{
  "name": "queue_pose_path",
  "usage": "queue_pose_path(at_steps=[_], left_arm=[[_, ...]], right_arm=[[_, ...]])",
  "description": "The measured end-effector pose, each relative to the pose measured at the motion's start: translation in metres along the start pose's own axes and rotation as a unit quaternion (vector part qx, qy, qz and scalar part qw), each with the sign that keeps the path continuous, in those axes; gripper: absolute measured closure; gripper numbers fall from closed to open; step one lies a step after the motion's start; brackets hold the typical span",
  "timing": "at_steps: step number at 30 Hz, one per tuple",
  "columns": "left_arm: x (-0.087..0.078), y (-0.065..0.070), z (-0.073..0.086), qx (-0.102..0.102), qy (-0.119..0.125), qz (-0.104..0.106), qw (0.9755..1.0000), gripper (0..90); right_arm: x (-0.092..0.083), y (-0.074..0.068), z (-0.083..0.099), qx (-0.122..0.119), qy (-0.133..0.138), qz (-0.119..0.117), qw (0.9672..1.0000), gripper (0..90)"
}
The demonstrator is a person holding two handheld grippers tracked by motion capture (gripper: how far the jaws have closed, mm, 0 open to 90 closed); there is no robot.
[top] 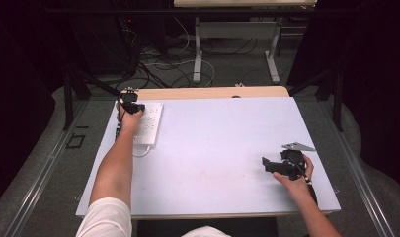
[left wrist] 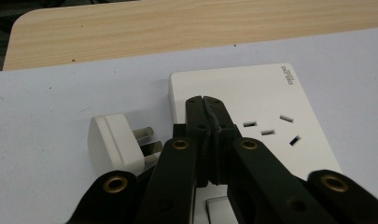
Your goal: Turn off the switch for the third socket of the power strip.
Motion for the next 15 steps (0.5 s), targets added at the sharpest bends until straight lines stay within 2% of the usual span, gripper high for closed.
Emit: queue_pose_path(at_steps=[2, 3, 6, 12, 15], left_arm=[[0.0012, 0.0001, -0.0014, 0.006, 0.0, 0.0, 1.0, 90.0], [0.0004, 0.0003, -0.0028, 0.009, -0.01, 0.003, 0.9999, 90.0], [0.0012, 0.0003, -0.0047, 0.016, -0.014, 0.001, 0.9998, 90.0], [0.0025, 0.0009, -0.0054, 0.01, -0.009, 0.002, 0.9999, 90.0], [0.0023, 0.0016, -0.0062, 0.011, -0.015, -0.001, 0.9998, 90.0]], right_arm=[[0.0003, -0.0003, 0.0001, -0.002, -0.001, -0.001, 1.0, 6.0], [0.0005, -0.0004, 0.0, -0.004, 0.001, -0.002, 1.0, 6.0], [0.0004, -0.0005, 0.0001, -0.004, 0.001, -0.002, 1.0, 6.0], [-0.0004, -0.0002, 0.0003, -0.001, 0.0, -0.003, 1.0, 6.0], [-0.0004, -0.0003, 0.0004, -0.001, -0.001, -0.003, 1.0, 6.0]])
Point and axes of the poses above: each handheld gripper's, and its own axes: x roughly forward along the jaws, z roughly out of its underside, y roughly to its right, the point moved 2 cm from there along x, roughly forward along the jaws, and after that the axes turned 13 degrees about x, right-handed, at the moved point
